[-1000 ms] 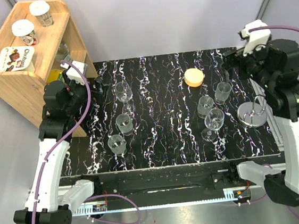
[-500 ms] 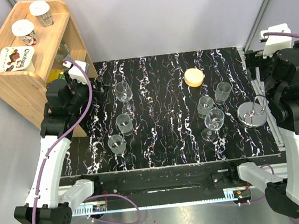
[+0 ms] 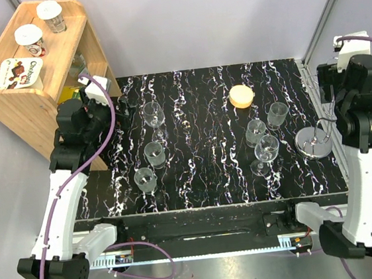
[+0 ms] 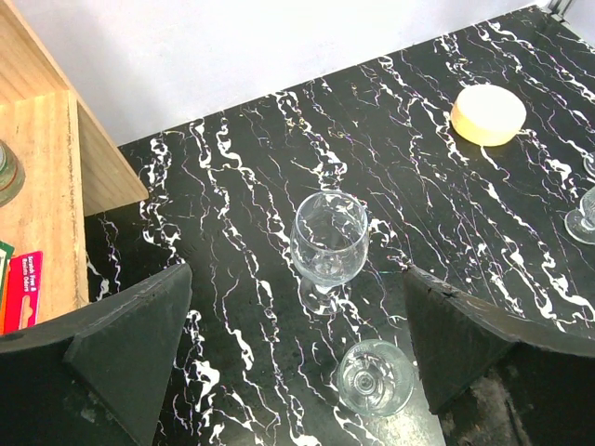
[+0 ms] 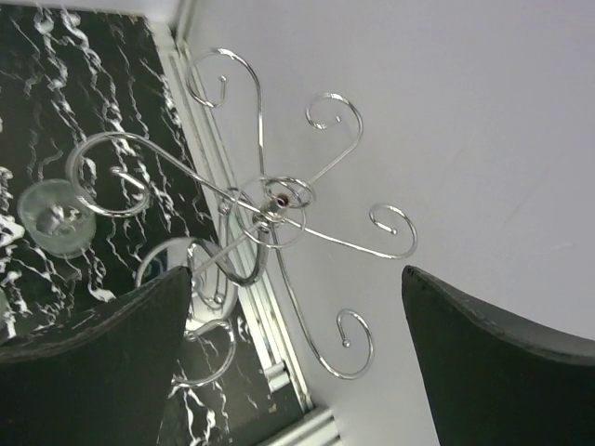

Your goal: Place the wine glass upside down on the wine glass rack

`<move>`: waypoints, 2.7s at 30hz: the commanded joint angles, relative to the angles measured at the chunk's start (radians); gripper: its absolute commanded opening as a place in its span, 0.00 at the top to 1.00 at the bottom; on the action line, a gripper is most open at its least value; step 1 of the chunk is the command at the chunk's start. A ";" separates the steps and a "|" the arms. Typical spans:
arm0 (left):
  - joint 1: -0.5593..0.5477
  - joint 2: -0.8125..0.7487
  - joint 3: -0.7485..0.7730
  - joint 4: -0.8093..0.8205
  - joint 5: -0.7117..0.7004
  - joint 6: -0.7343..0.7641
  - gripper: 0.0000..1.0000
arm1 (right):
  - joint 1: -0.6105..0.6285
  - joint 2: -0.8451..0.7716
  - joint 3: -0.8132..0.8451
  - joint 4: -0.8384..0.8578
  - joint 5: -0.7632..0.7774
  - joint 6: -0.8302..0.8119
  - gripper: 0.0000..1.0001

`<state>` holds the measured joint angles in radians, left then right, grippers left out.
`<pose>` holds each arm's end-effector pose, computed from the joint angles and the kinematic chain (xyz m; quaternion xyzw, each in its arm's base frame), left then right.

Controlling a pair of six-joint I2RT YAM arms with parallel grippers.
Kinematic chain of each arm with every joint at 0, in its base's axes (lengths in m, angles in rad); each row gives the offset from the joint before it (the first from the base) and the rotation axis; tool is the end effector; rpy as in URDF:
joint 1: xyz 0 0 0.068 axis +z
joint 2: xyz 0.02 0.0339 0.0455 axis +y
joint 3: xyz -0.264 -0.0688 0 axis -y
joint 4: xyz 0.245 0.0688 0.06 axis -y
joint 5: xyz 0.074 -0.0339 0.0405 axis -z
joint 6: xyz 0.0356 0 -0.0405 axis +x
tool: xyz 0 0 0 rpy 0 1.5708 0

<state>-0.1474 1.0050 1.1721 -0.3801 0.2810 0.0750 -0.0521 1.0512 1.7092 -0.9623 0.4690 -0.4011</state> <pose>0.2120 -0.0415 0.4134 0.1729 0.7561 -0.1314 0.6174 0.1459 -0.0237 0.5083 -0.0007 0.7960 -0.3118 0.5188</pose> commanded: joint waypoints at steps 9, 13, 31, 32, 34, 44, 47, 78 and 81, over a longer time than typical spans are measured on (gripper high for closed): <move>-0.001 -0.034 -0.012 0.056 0.037 0.040 0.01 | -0.374 0.130 0.092 -0.111 -0.423 -0.056 0.02; -0.003 -0.031 -0.019 0.063 0.044 0.040 0.01 | -0.434 0.162 0.122 -0.125 -0.499 -0.076 0.02; -0.003 0.001 0.021 0.049 0.001 0.009 0.01 | -0.577 0.328 0.197 -0.184 -0.785 -0.303 0.22; -0.001 0.004 0.023 0.047 0.000 0.008 0.01 | -0.583 0.337 0.205 -0.187 -0.794 -0.314 0.23; -0.003 0.004 0.023 0.046 -0.002 0.008 0.01 | -0.601 0.365 0.228 -0.210 -0.826 -0.340 0.26; -0.001 0.000 0.020 0.043 -0.016 0.012 0.01 | -0.621 0.409 0.274 -0.291 -0.961 -0.400 0.39; -0.001 0.001 0.020 0.043 -0.014 0.014 0.01 | -0.621 0.418 0.280 -0.303 -0.977 -0.403 0.43; -0.003 -0.017 0.011 0.043 -0.017 0.020 0.01 | -0.621 0.414 0.313 -0.263 -0.885 -0.285 1.00; -0.004 -0.014 0.018 0.035 -0.003 0.025 0.01 | -0.621 0.395 0.313 -0.251 -0.857 -0.246 1.00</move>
<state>-0.1474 1.0092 1.1522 -0.3683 0.2775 0.0967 -0.6735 1.4937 1.9850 -1.2778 -0.4534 -0.7067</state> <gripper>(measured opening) 0.988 0.310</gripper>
